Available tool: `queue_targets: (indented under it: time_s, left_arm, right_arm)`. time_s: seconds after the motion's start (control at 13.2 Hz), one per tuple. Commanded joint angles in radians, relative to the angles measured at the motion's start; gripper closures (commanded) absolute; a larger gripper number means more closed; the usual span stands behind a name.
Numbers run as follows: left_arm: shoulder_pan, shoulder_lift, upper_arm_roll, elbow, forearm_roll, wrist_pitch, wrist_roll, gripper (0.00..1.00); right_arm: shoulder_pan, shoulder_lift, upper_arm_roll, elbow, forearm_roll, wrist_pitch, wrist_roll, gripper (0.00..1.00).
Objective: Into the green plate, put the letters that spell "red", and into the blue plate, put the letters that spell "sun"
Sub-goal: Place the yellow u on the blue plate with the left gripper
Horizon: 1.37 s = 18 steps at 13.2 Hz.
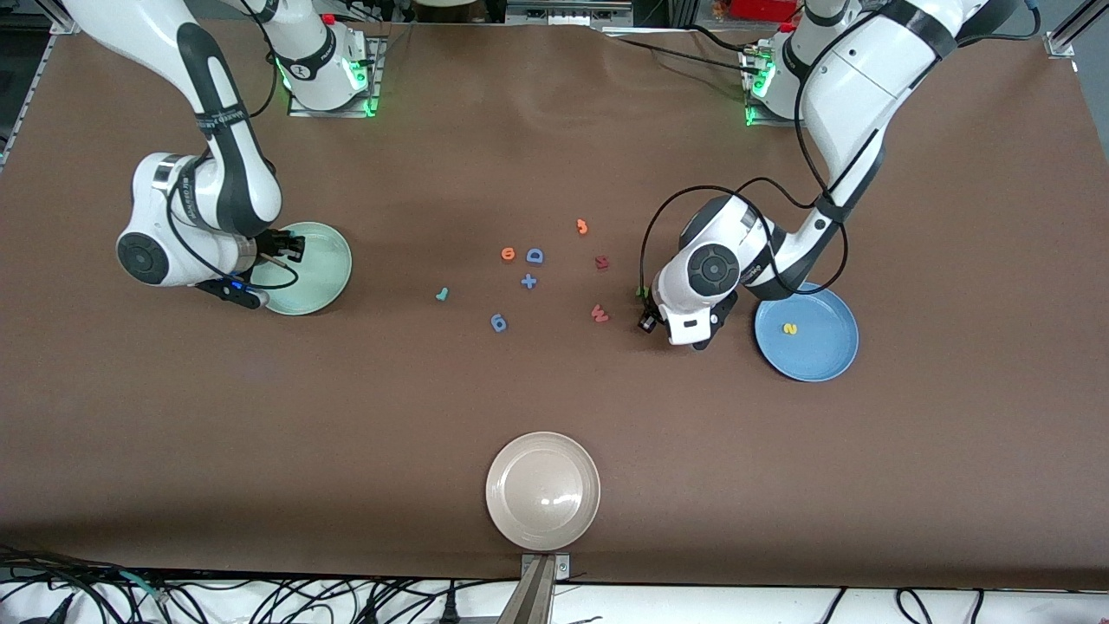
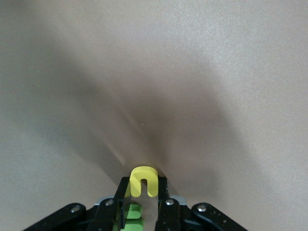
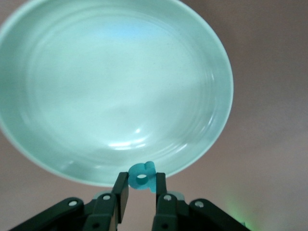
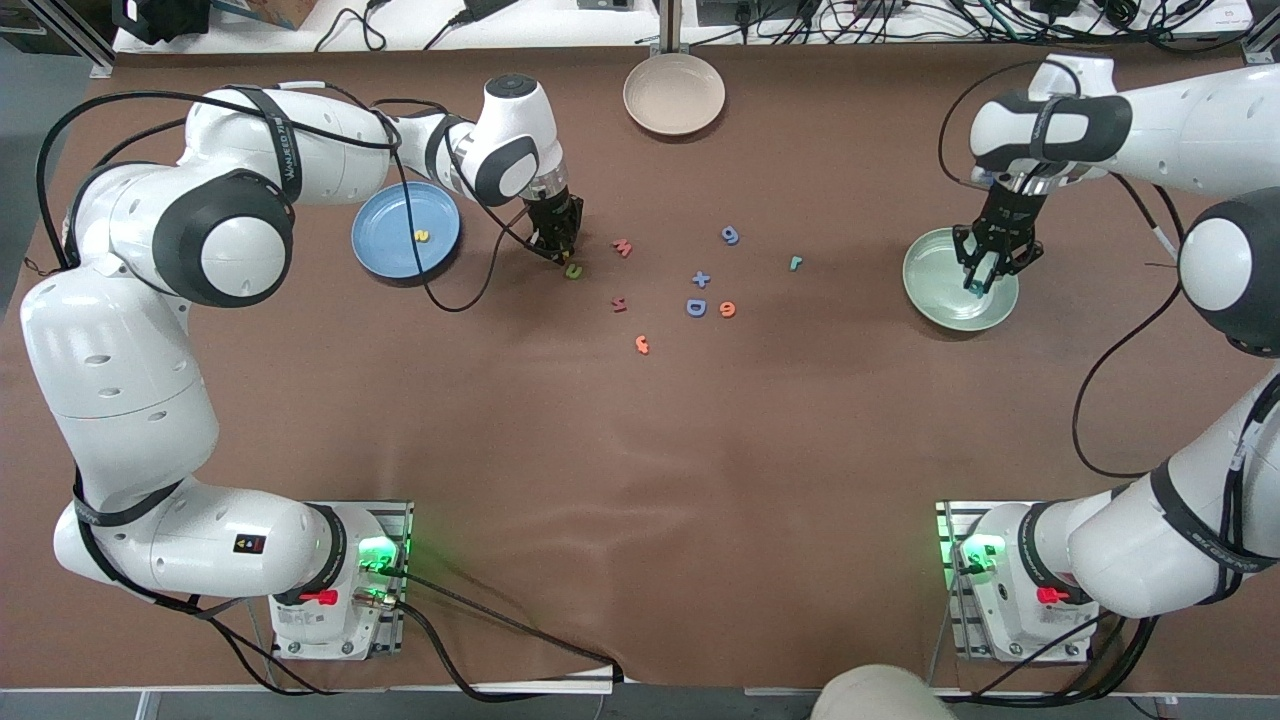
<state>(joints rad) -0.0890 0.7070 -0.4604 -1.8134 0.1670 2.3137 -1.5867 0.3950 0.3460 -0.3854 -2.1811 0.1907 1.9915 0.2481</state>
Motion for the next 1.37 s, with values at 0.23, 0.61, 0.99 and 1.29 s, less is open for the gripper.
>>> queue_targets:
  time_s: [0.23, 0.61, 0.99, 1.29]
  left_arm:
    - [0.006, -0.012, 0.003, 0.071, 0.082, -0.172, -0.007, 0.76]
    - [0.037, -0.014, 0.005, 0.151, 0.08, -0.341, 0.126, 0.76]
    - [0.184, -0.043, -0.007, 0.148, 0.068, -0.419, 0.359, 0.74]
    - [0.249, -0.057, -0.014, 0.151, 0.062, -0.43, 0.456, 0.74]
  right_arm:
    - [-0.022, 0.028, -0.001, -0.045, -0.01, 0.076, -0.075, 0.94]
    - [-0.031, 0.065, 0.0, -0.049, -0.005, 0.081, -0.079, 0.9]
    - [-0.033, 0.067, 0.0, -0.049, -0.005, 0.081, -0.079, 0.46]
    - [-0.031, 0.056, 0.0, -0.042, -0.004, 0.067, -0.079, 0.22]
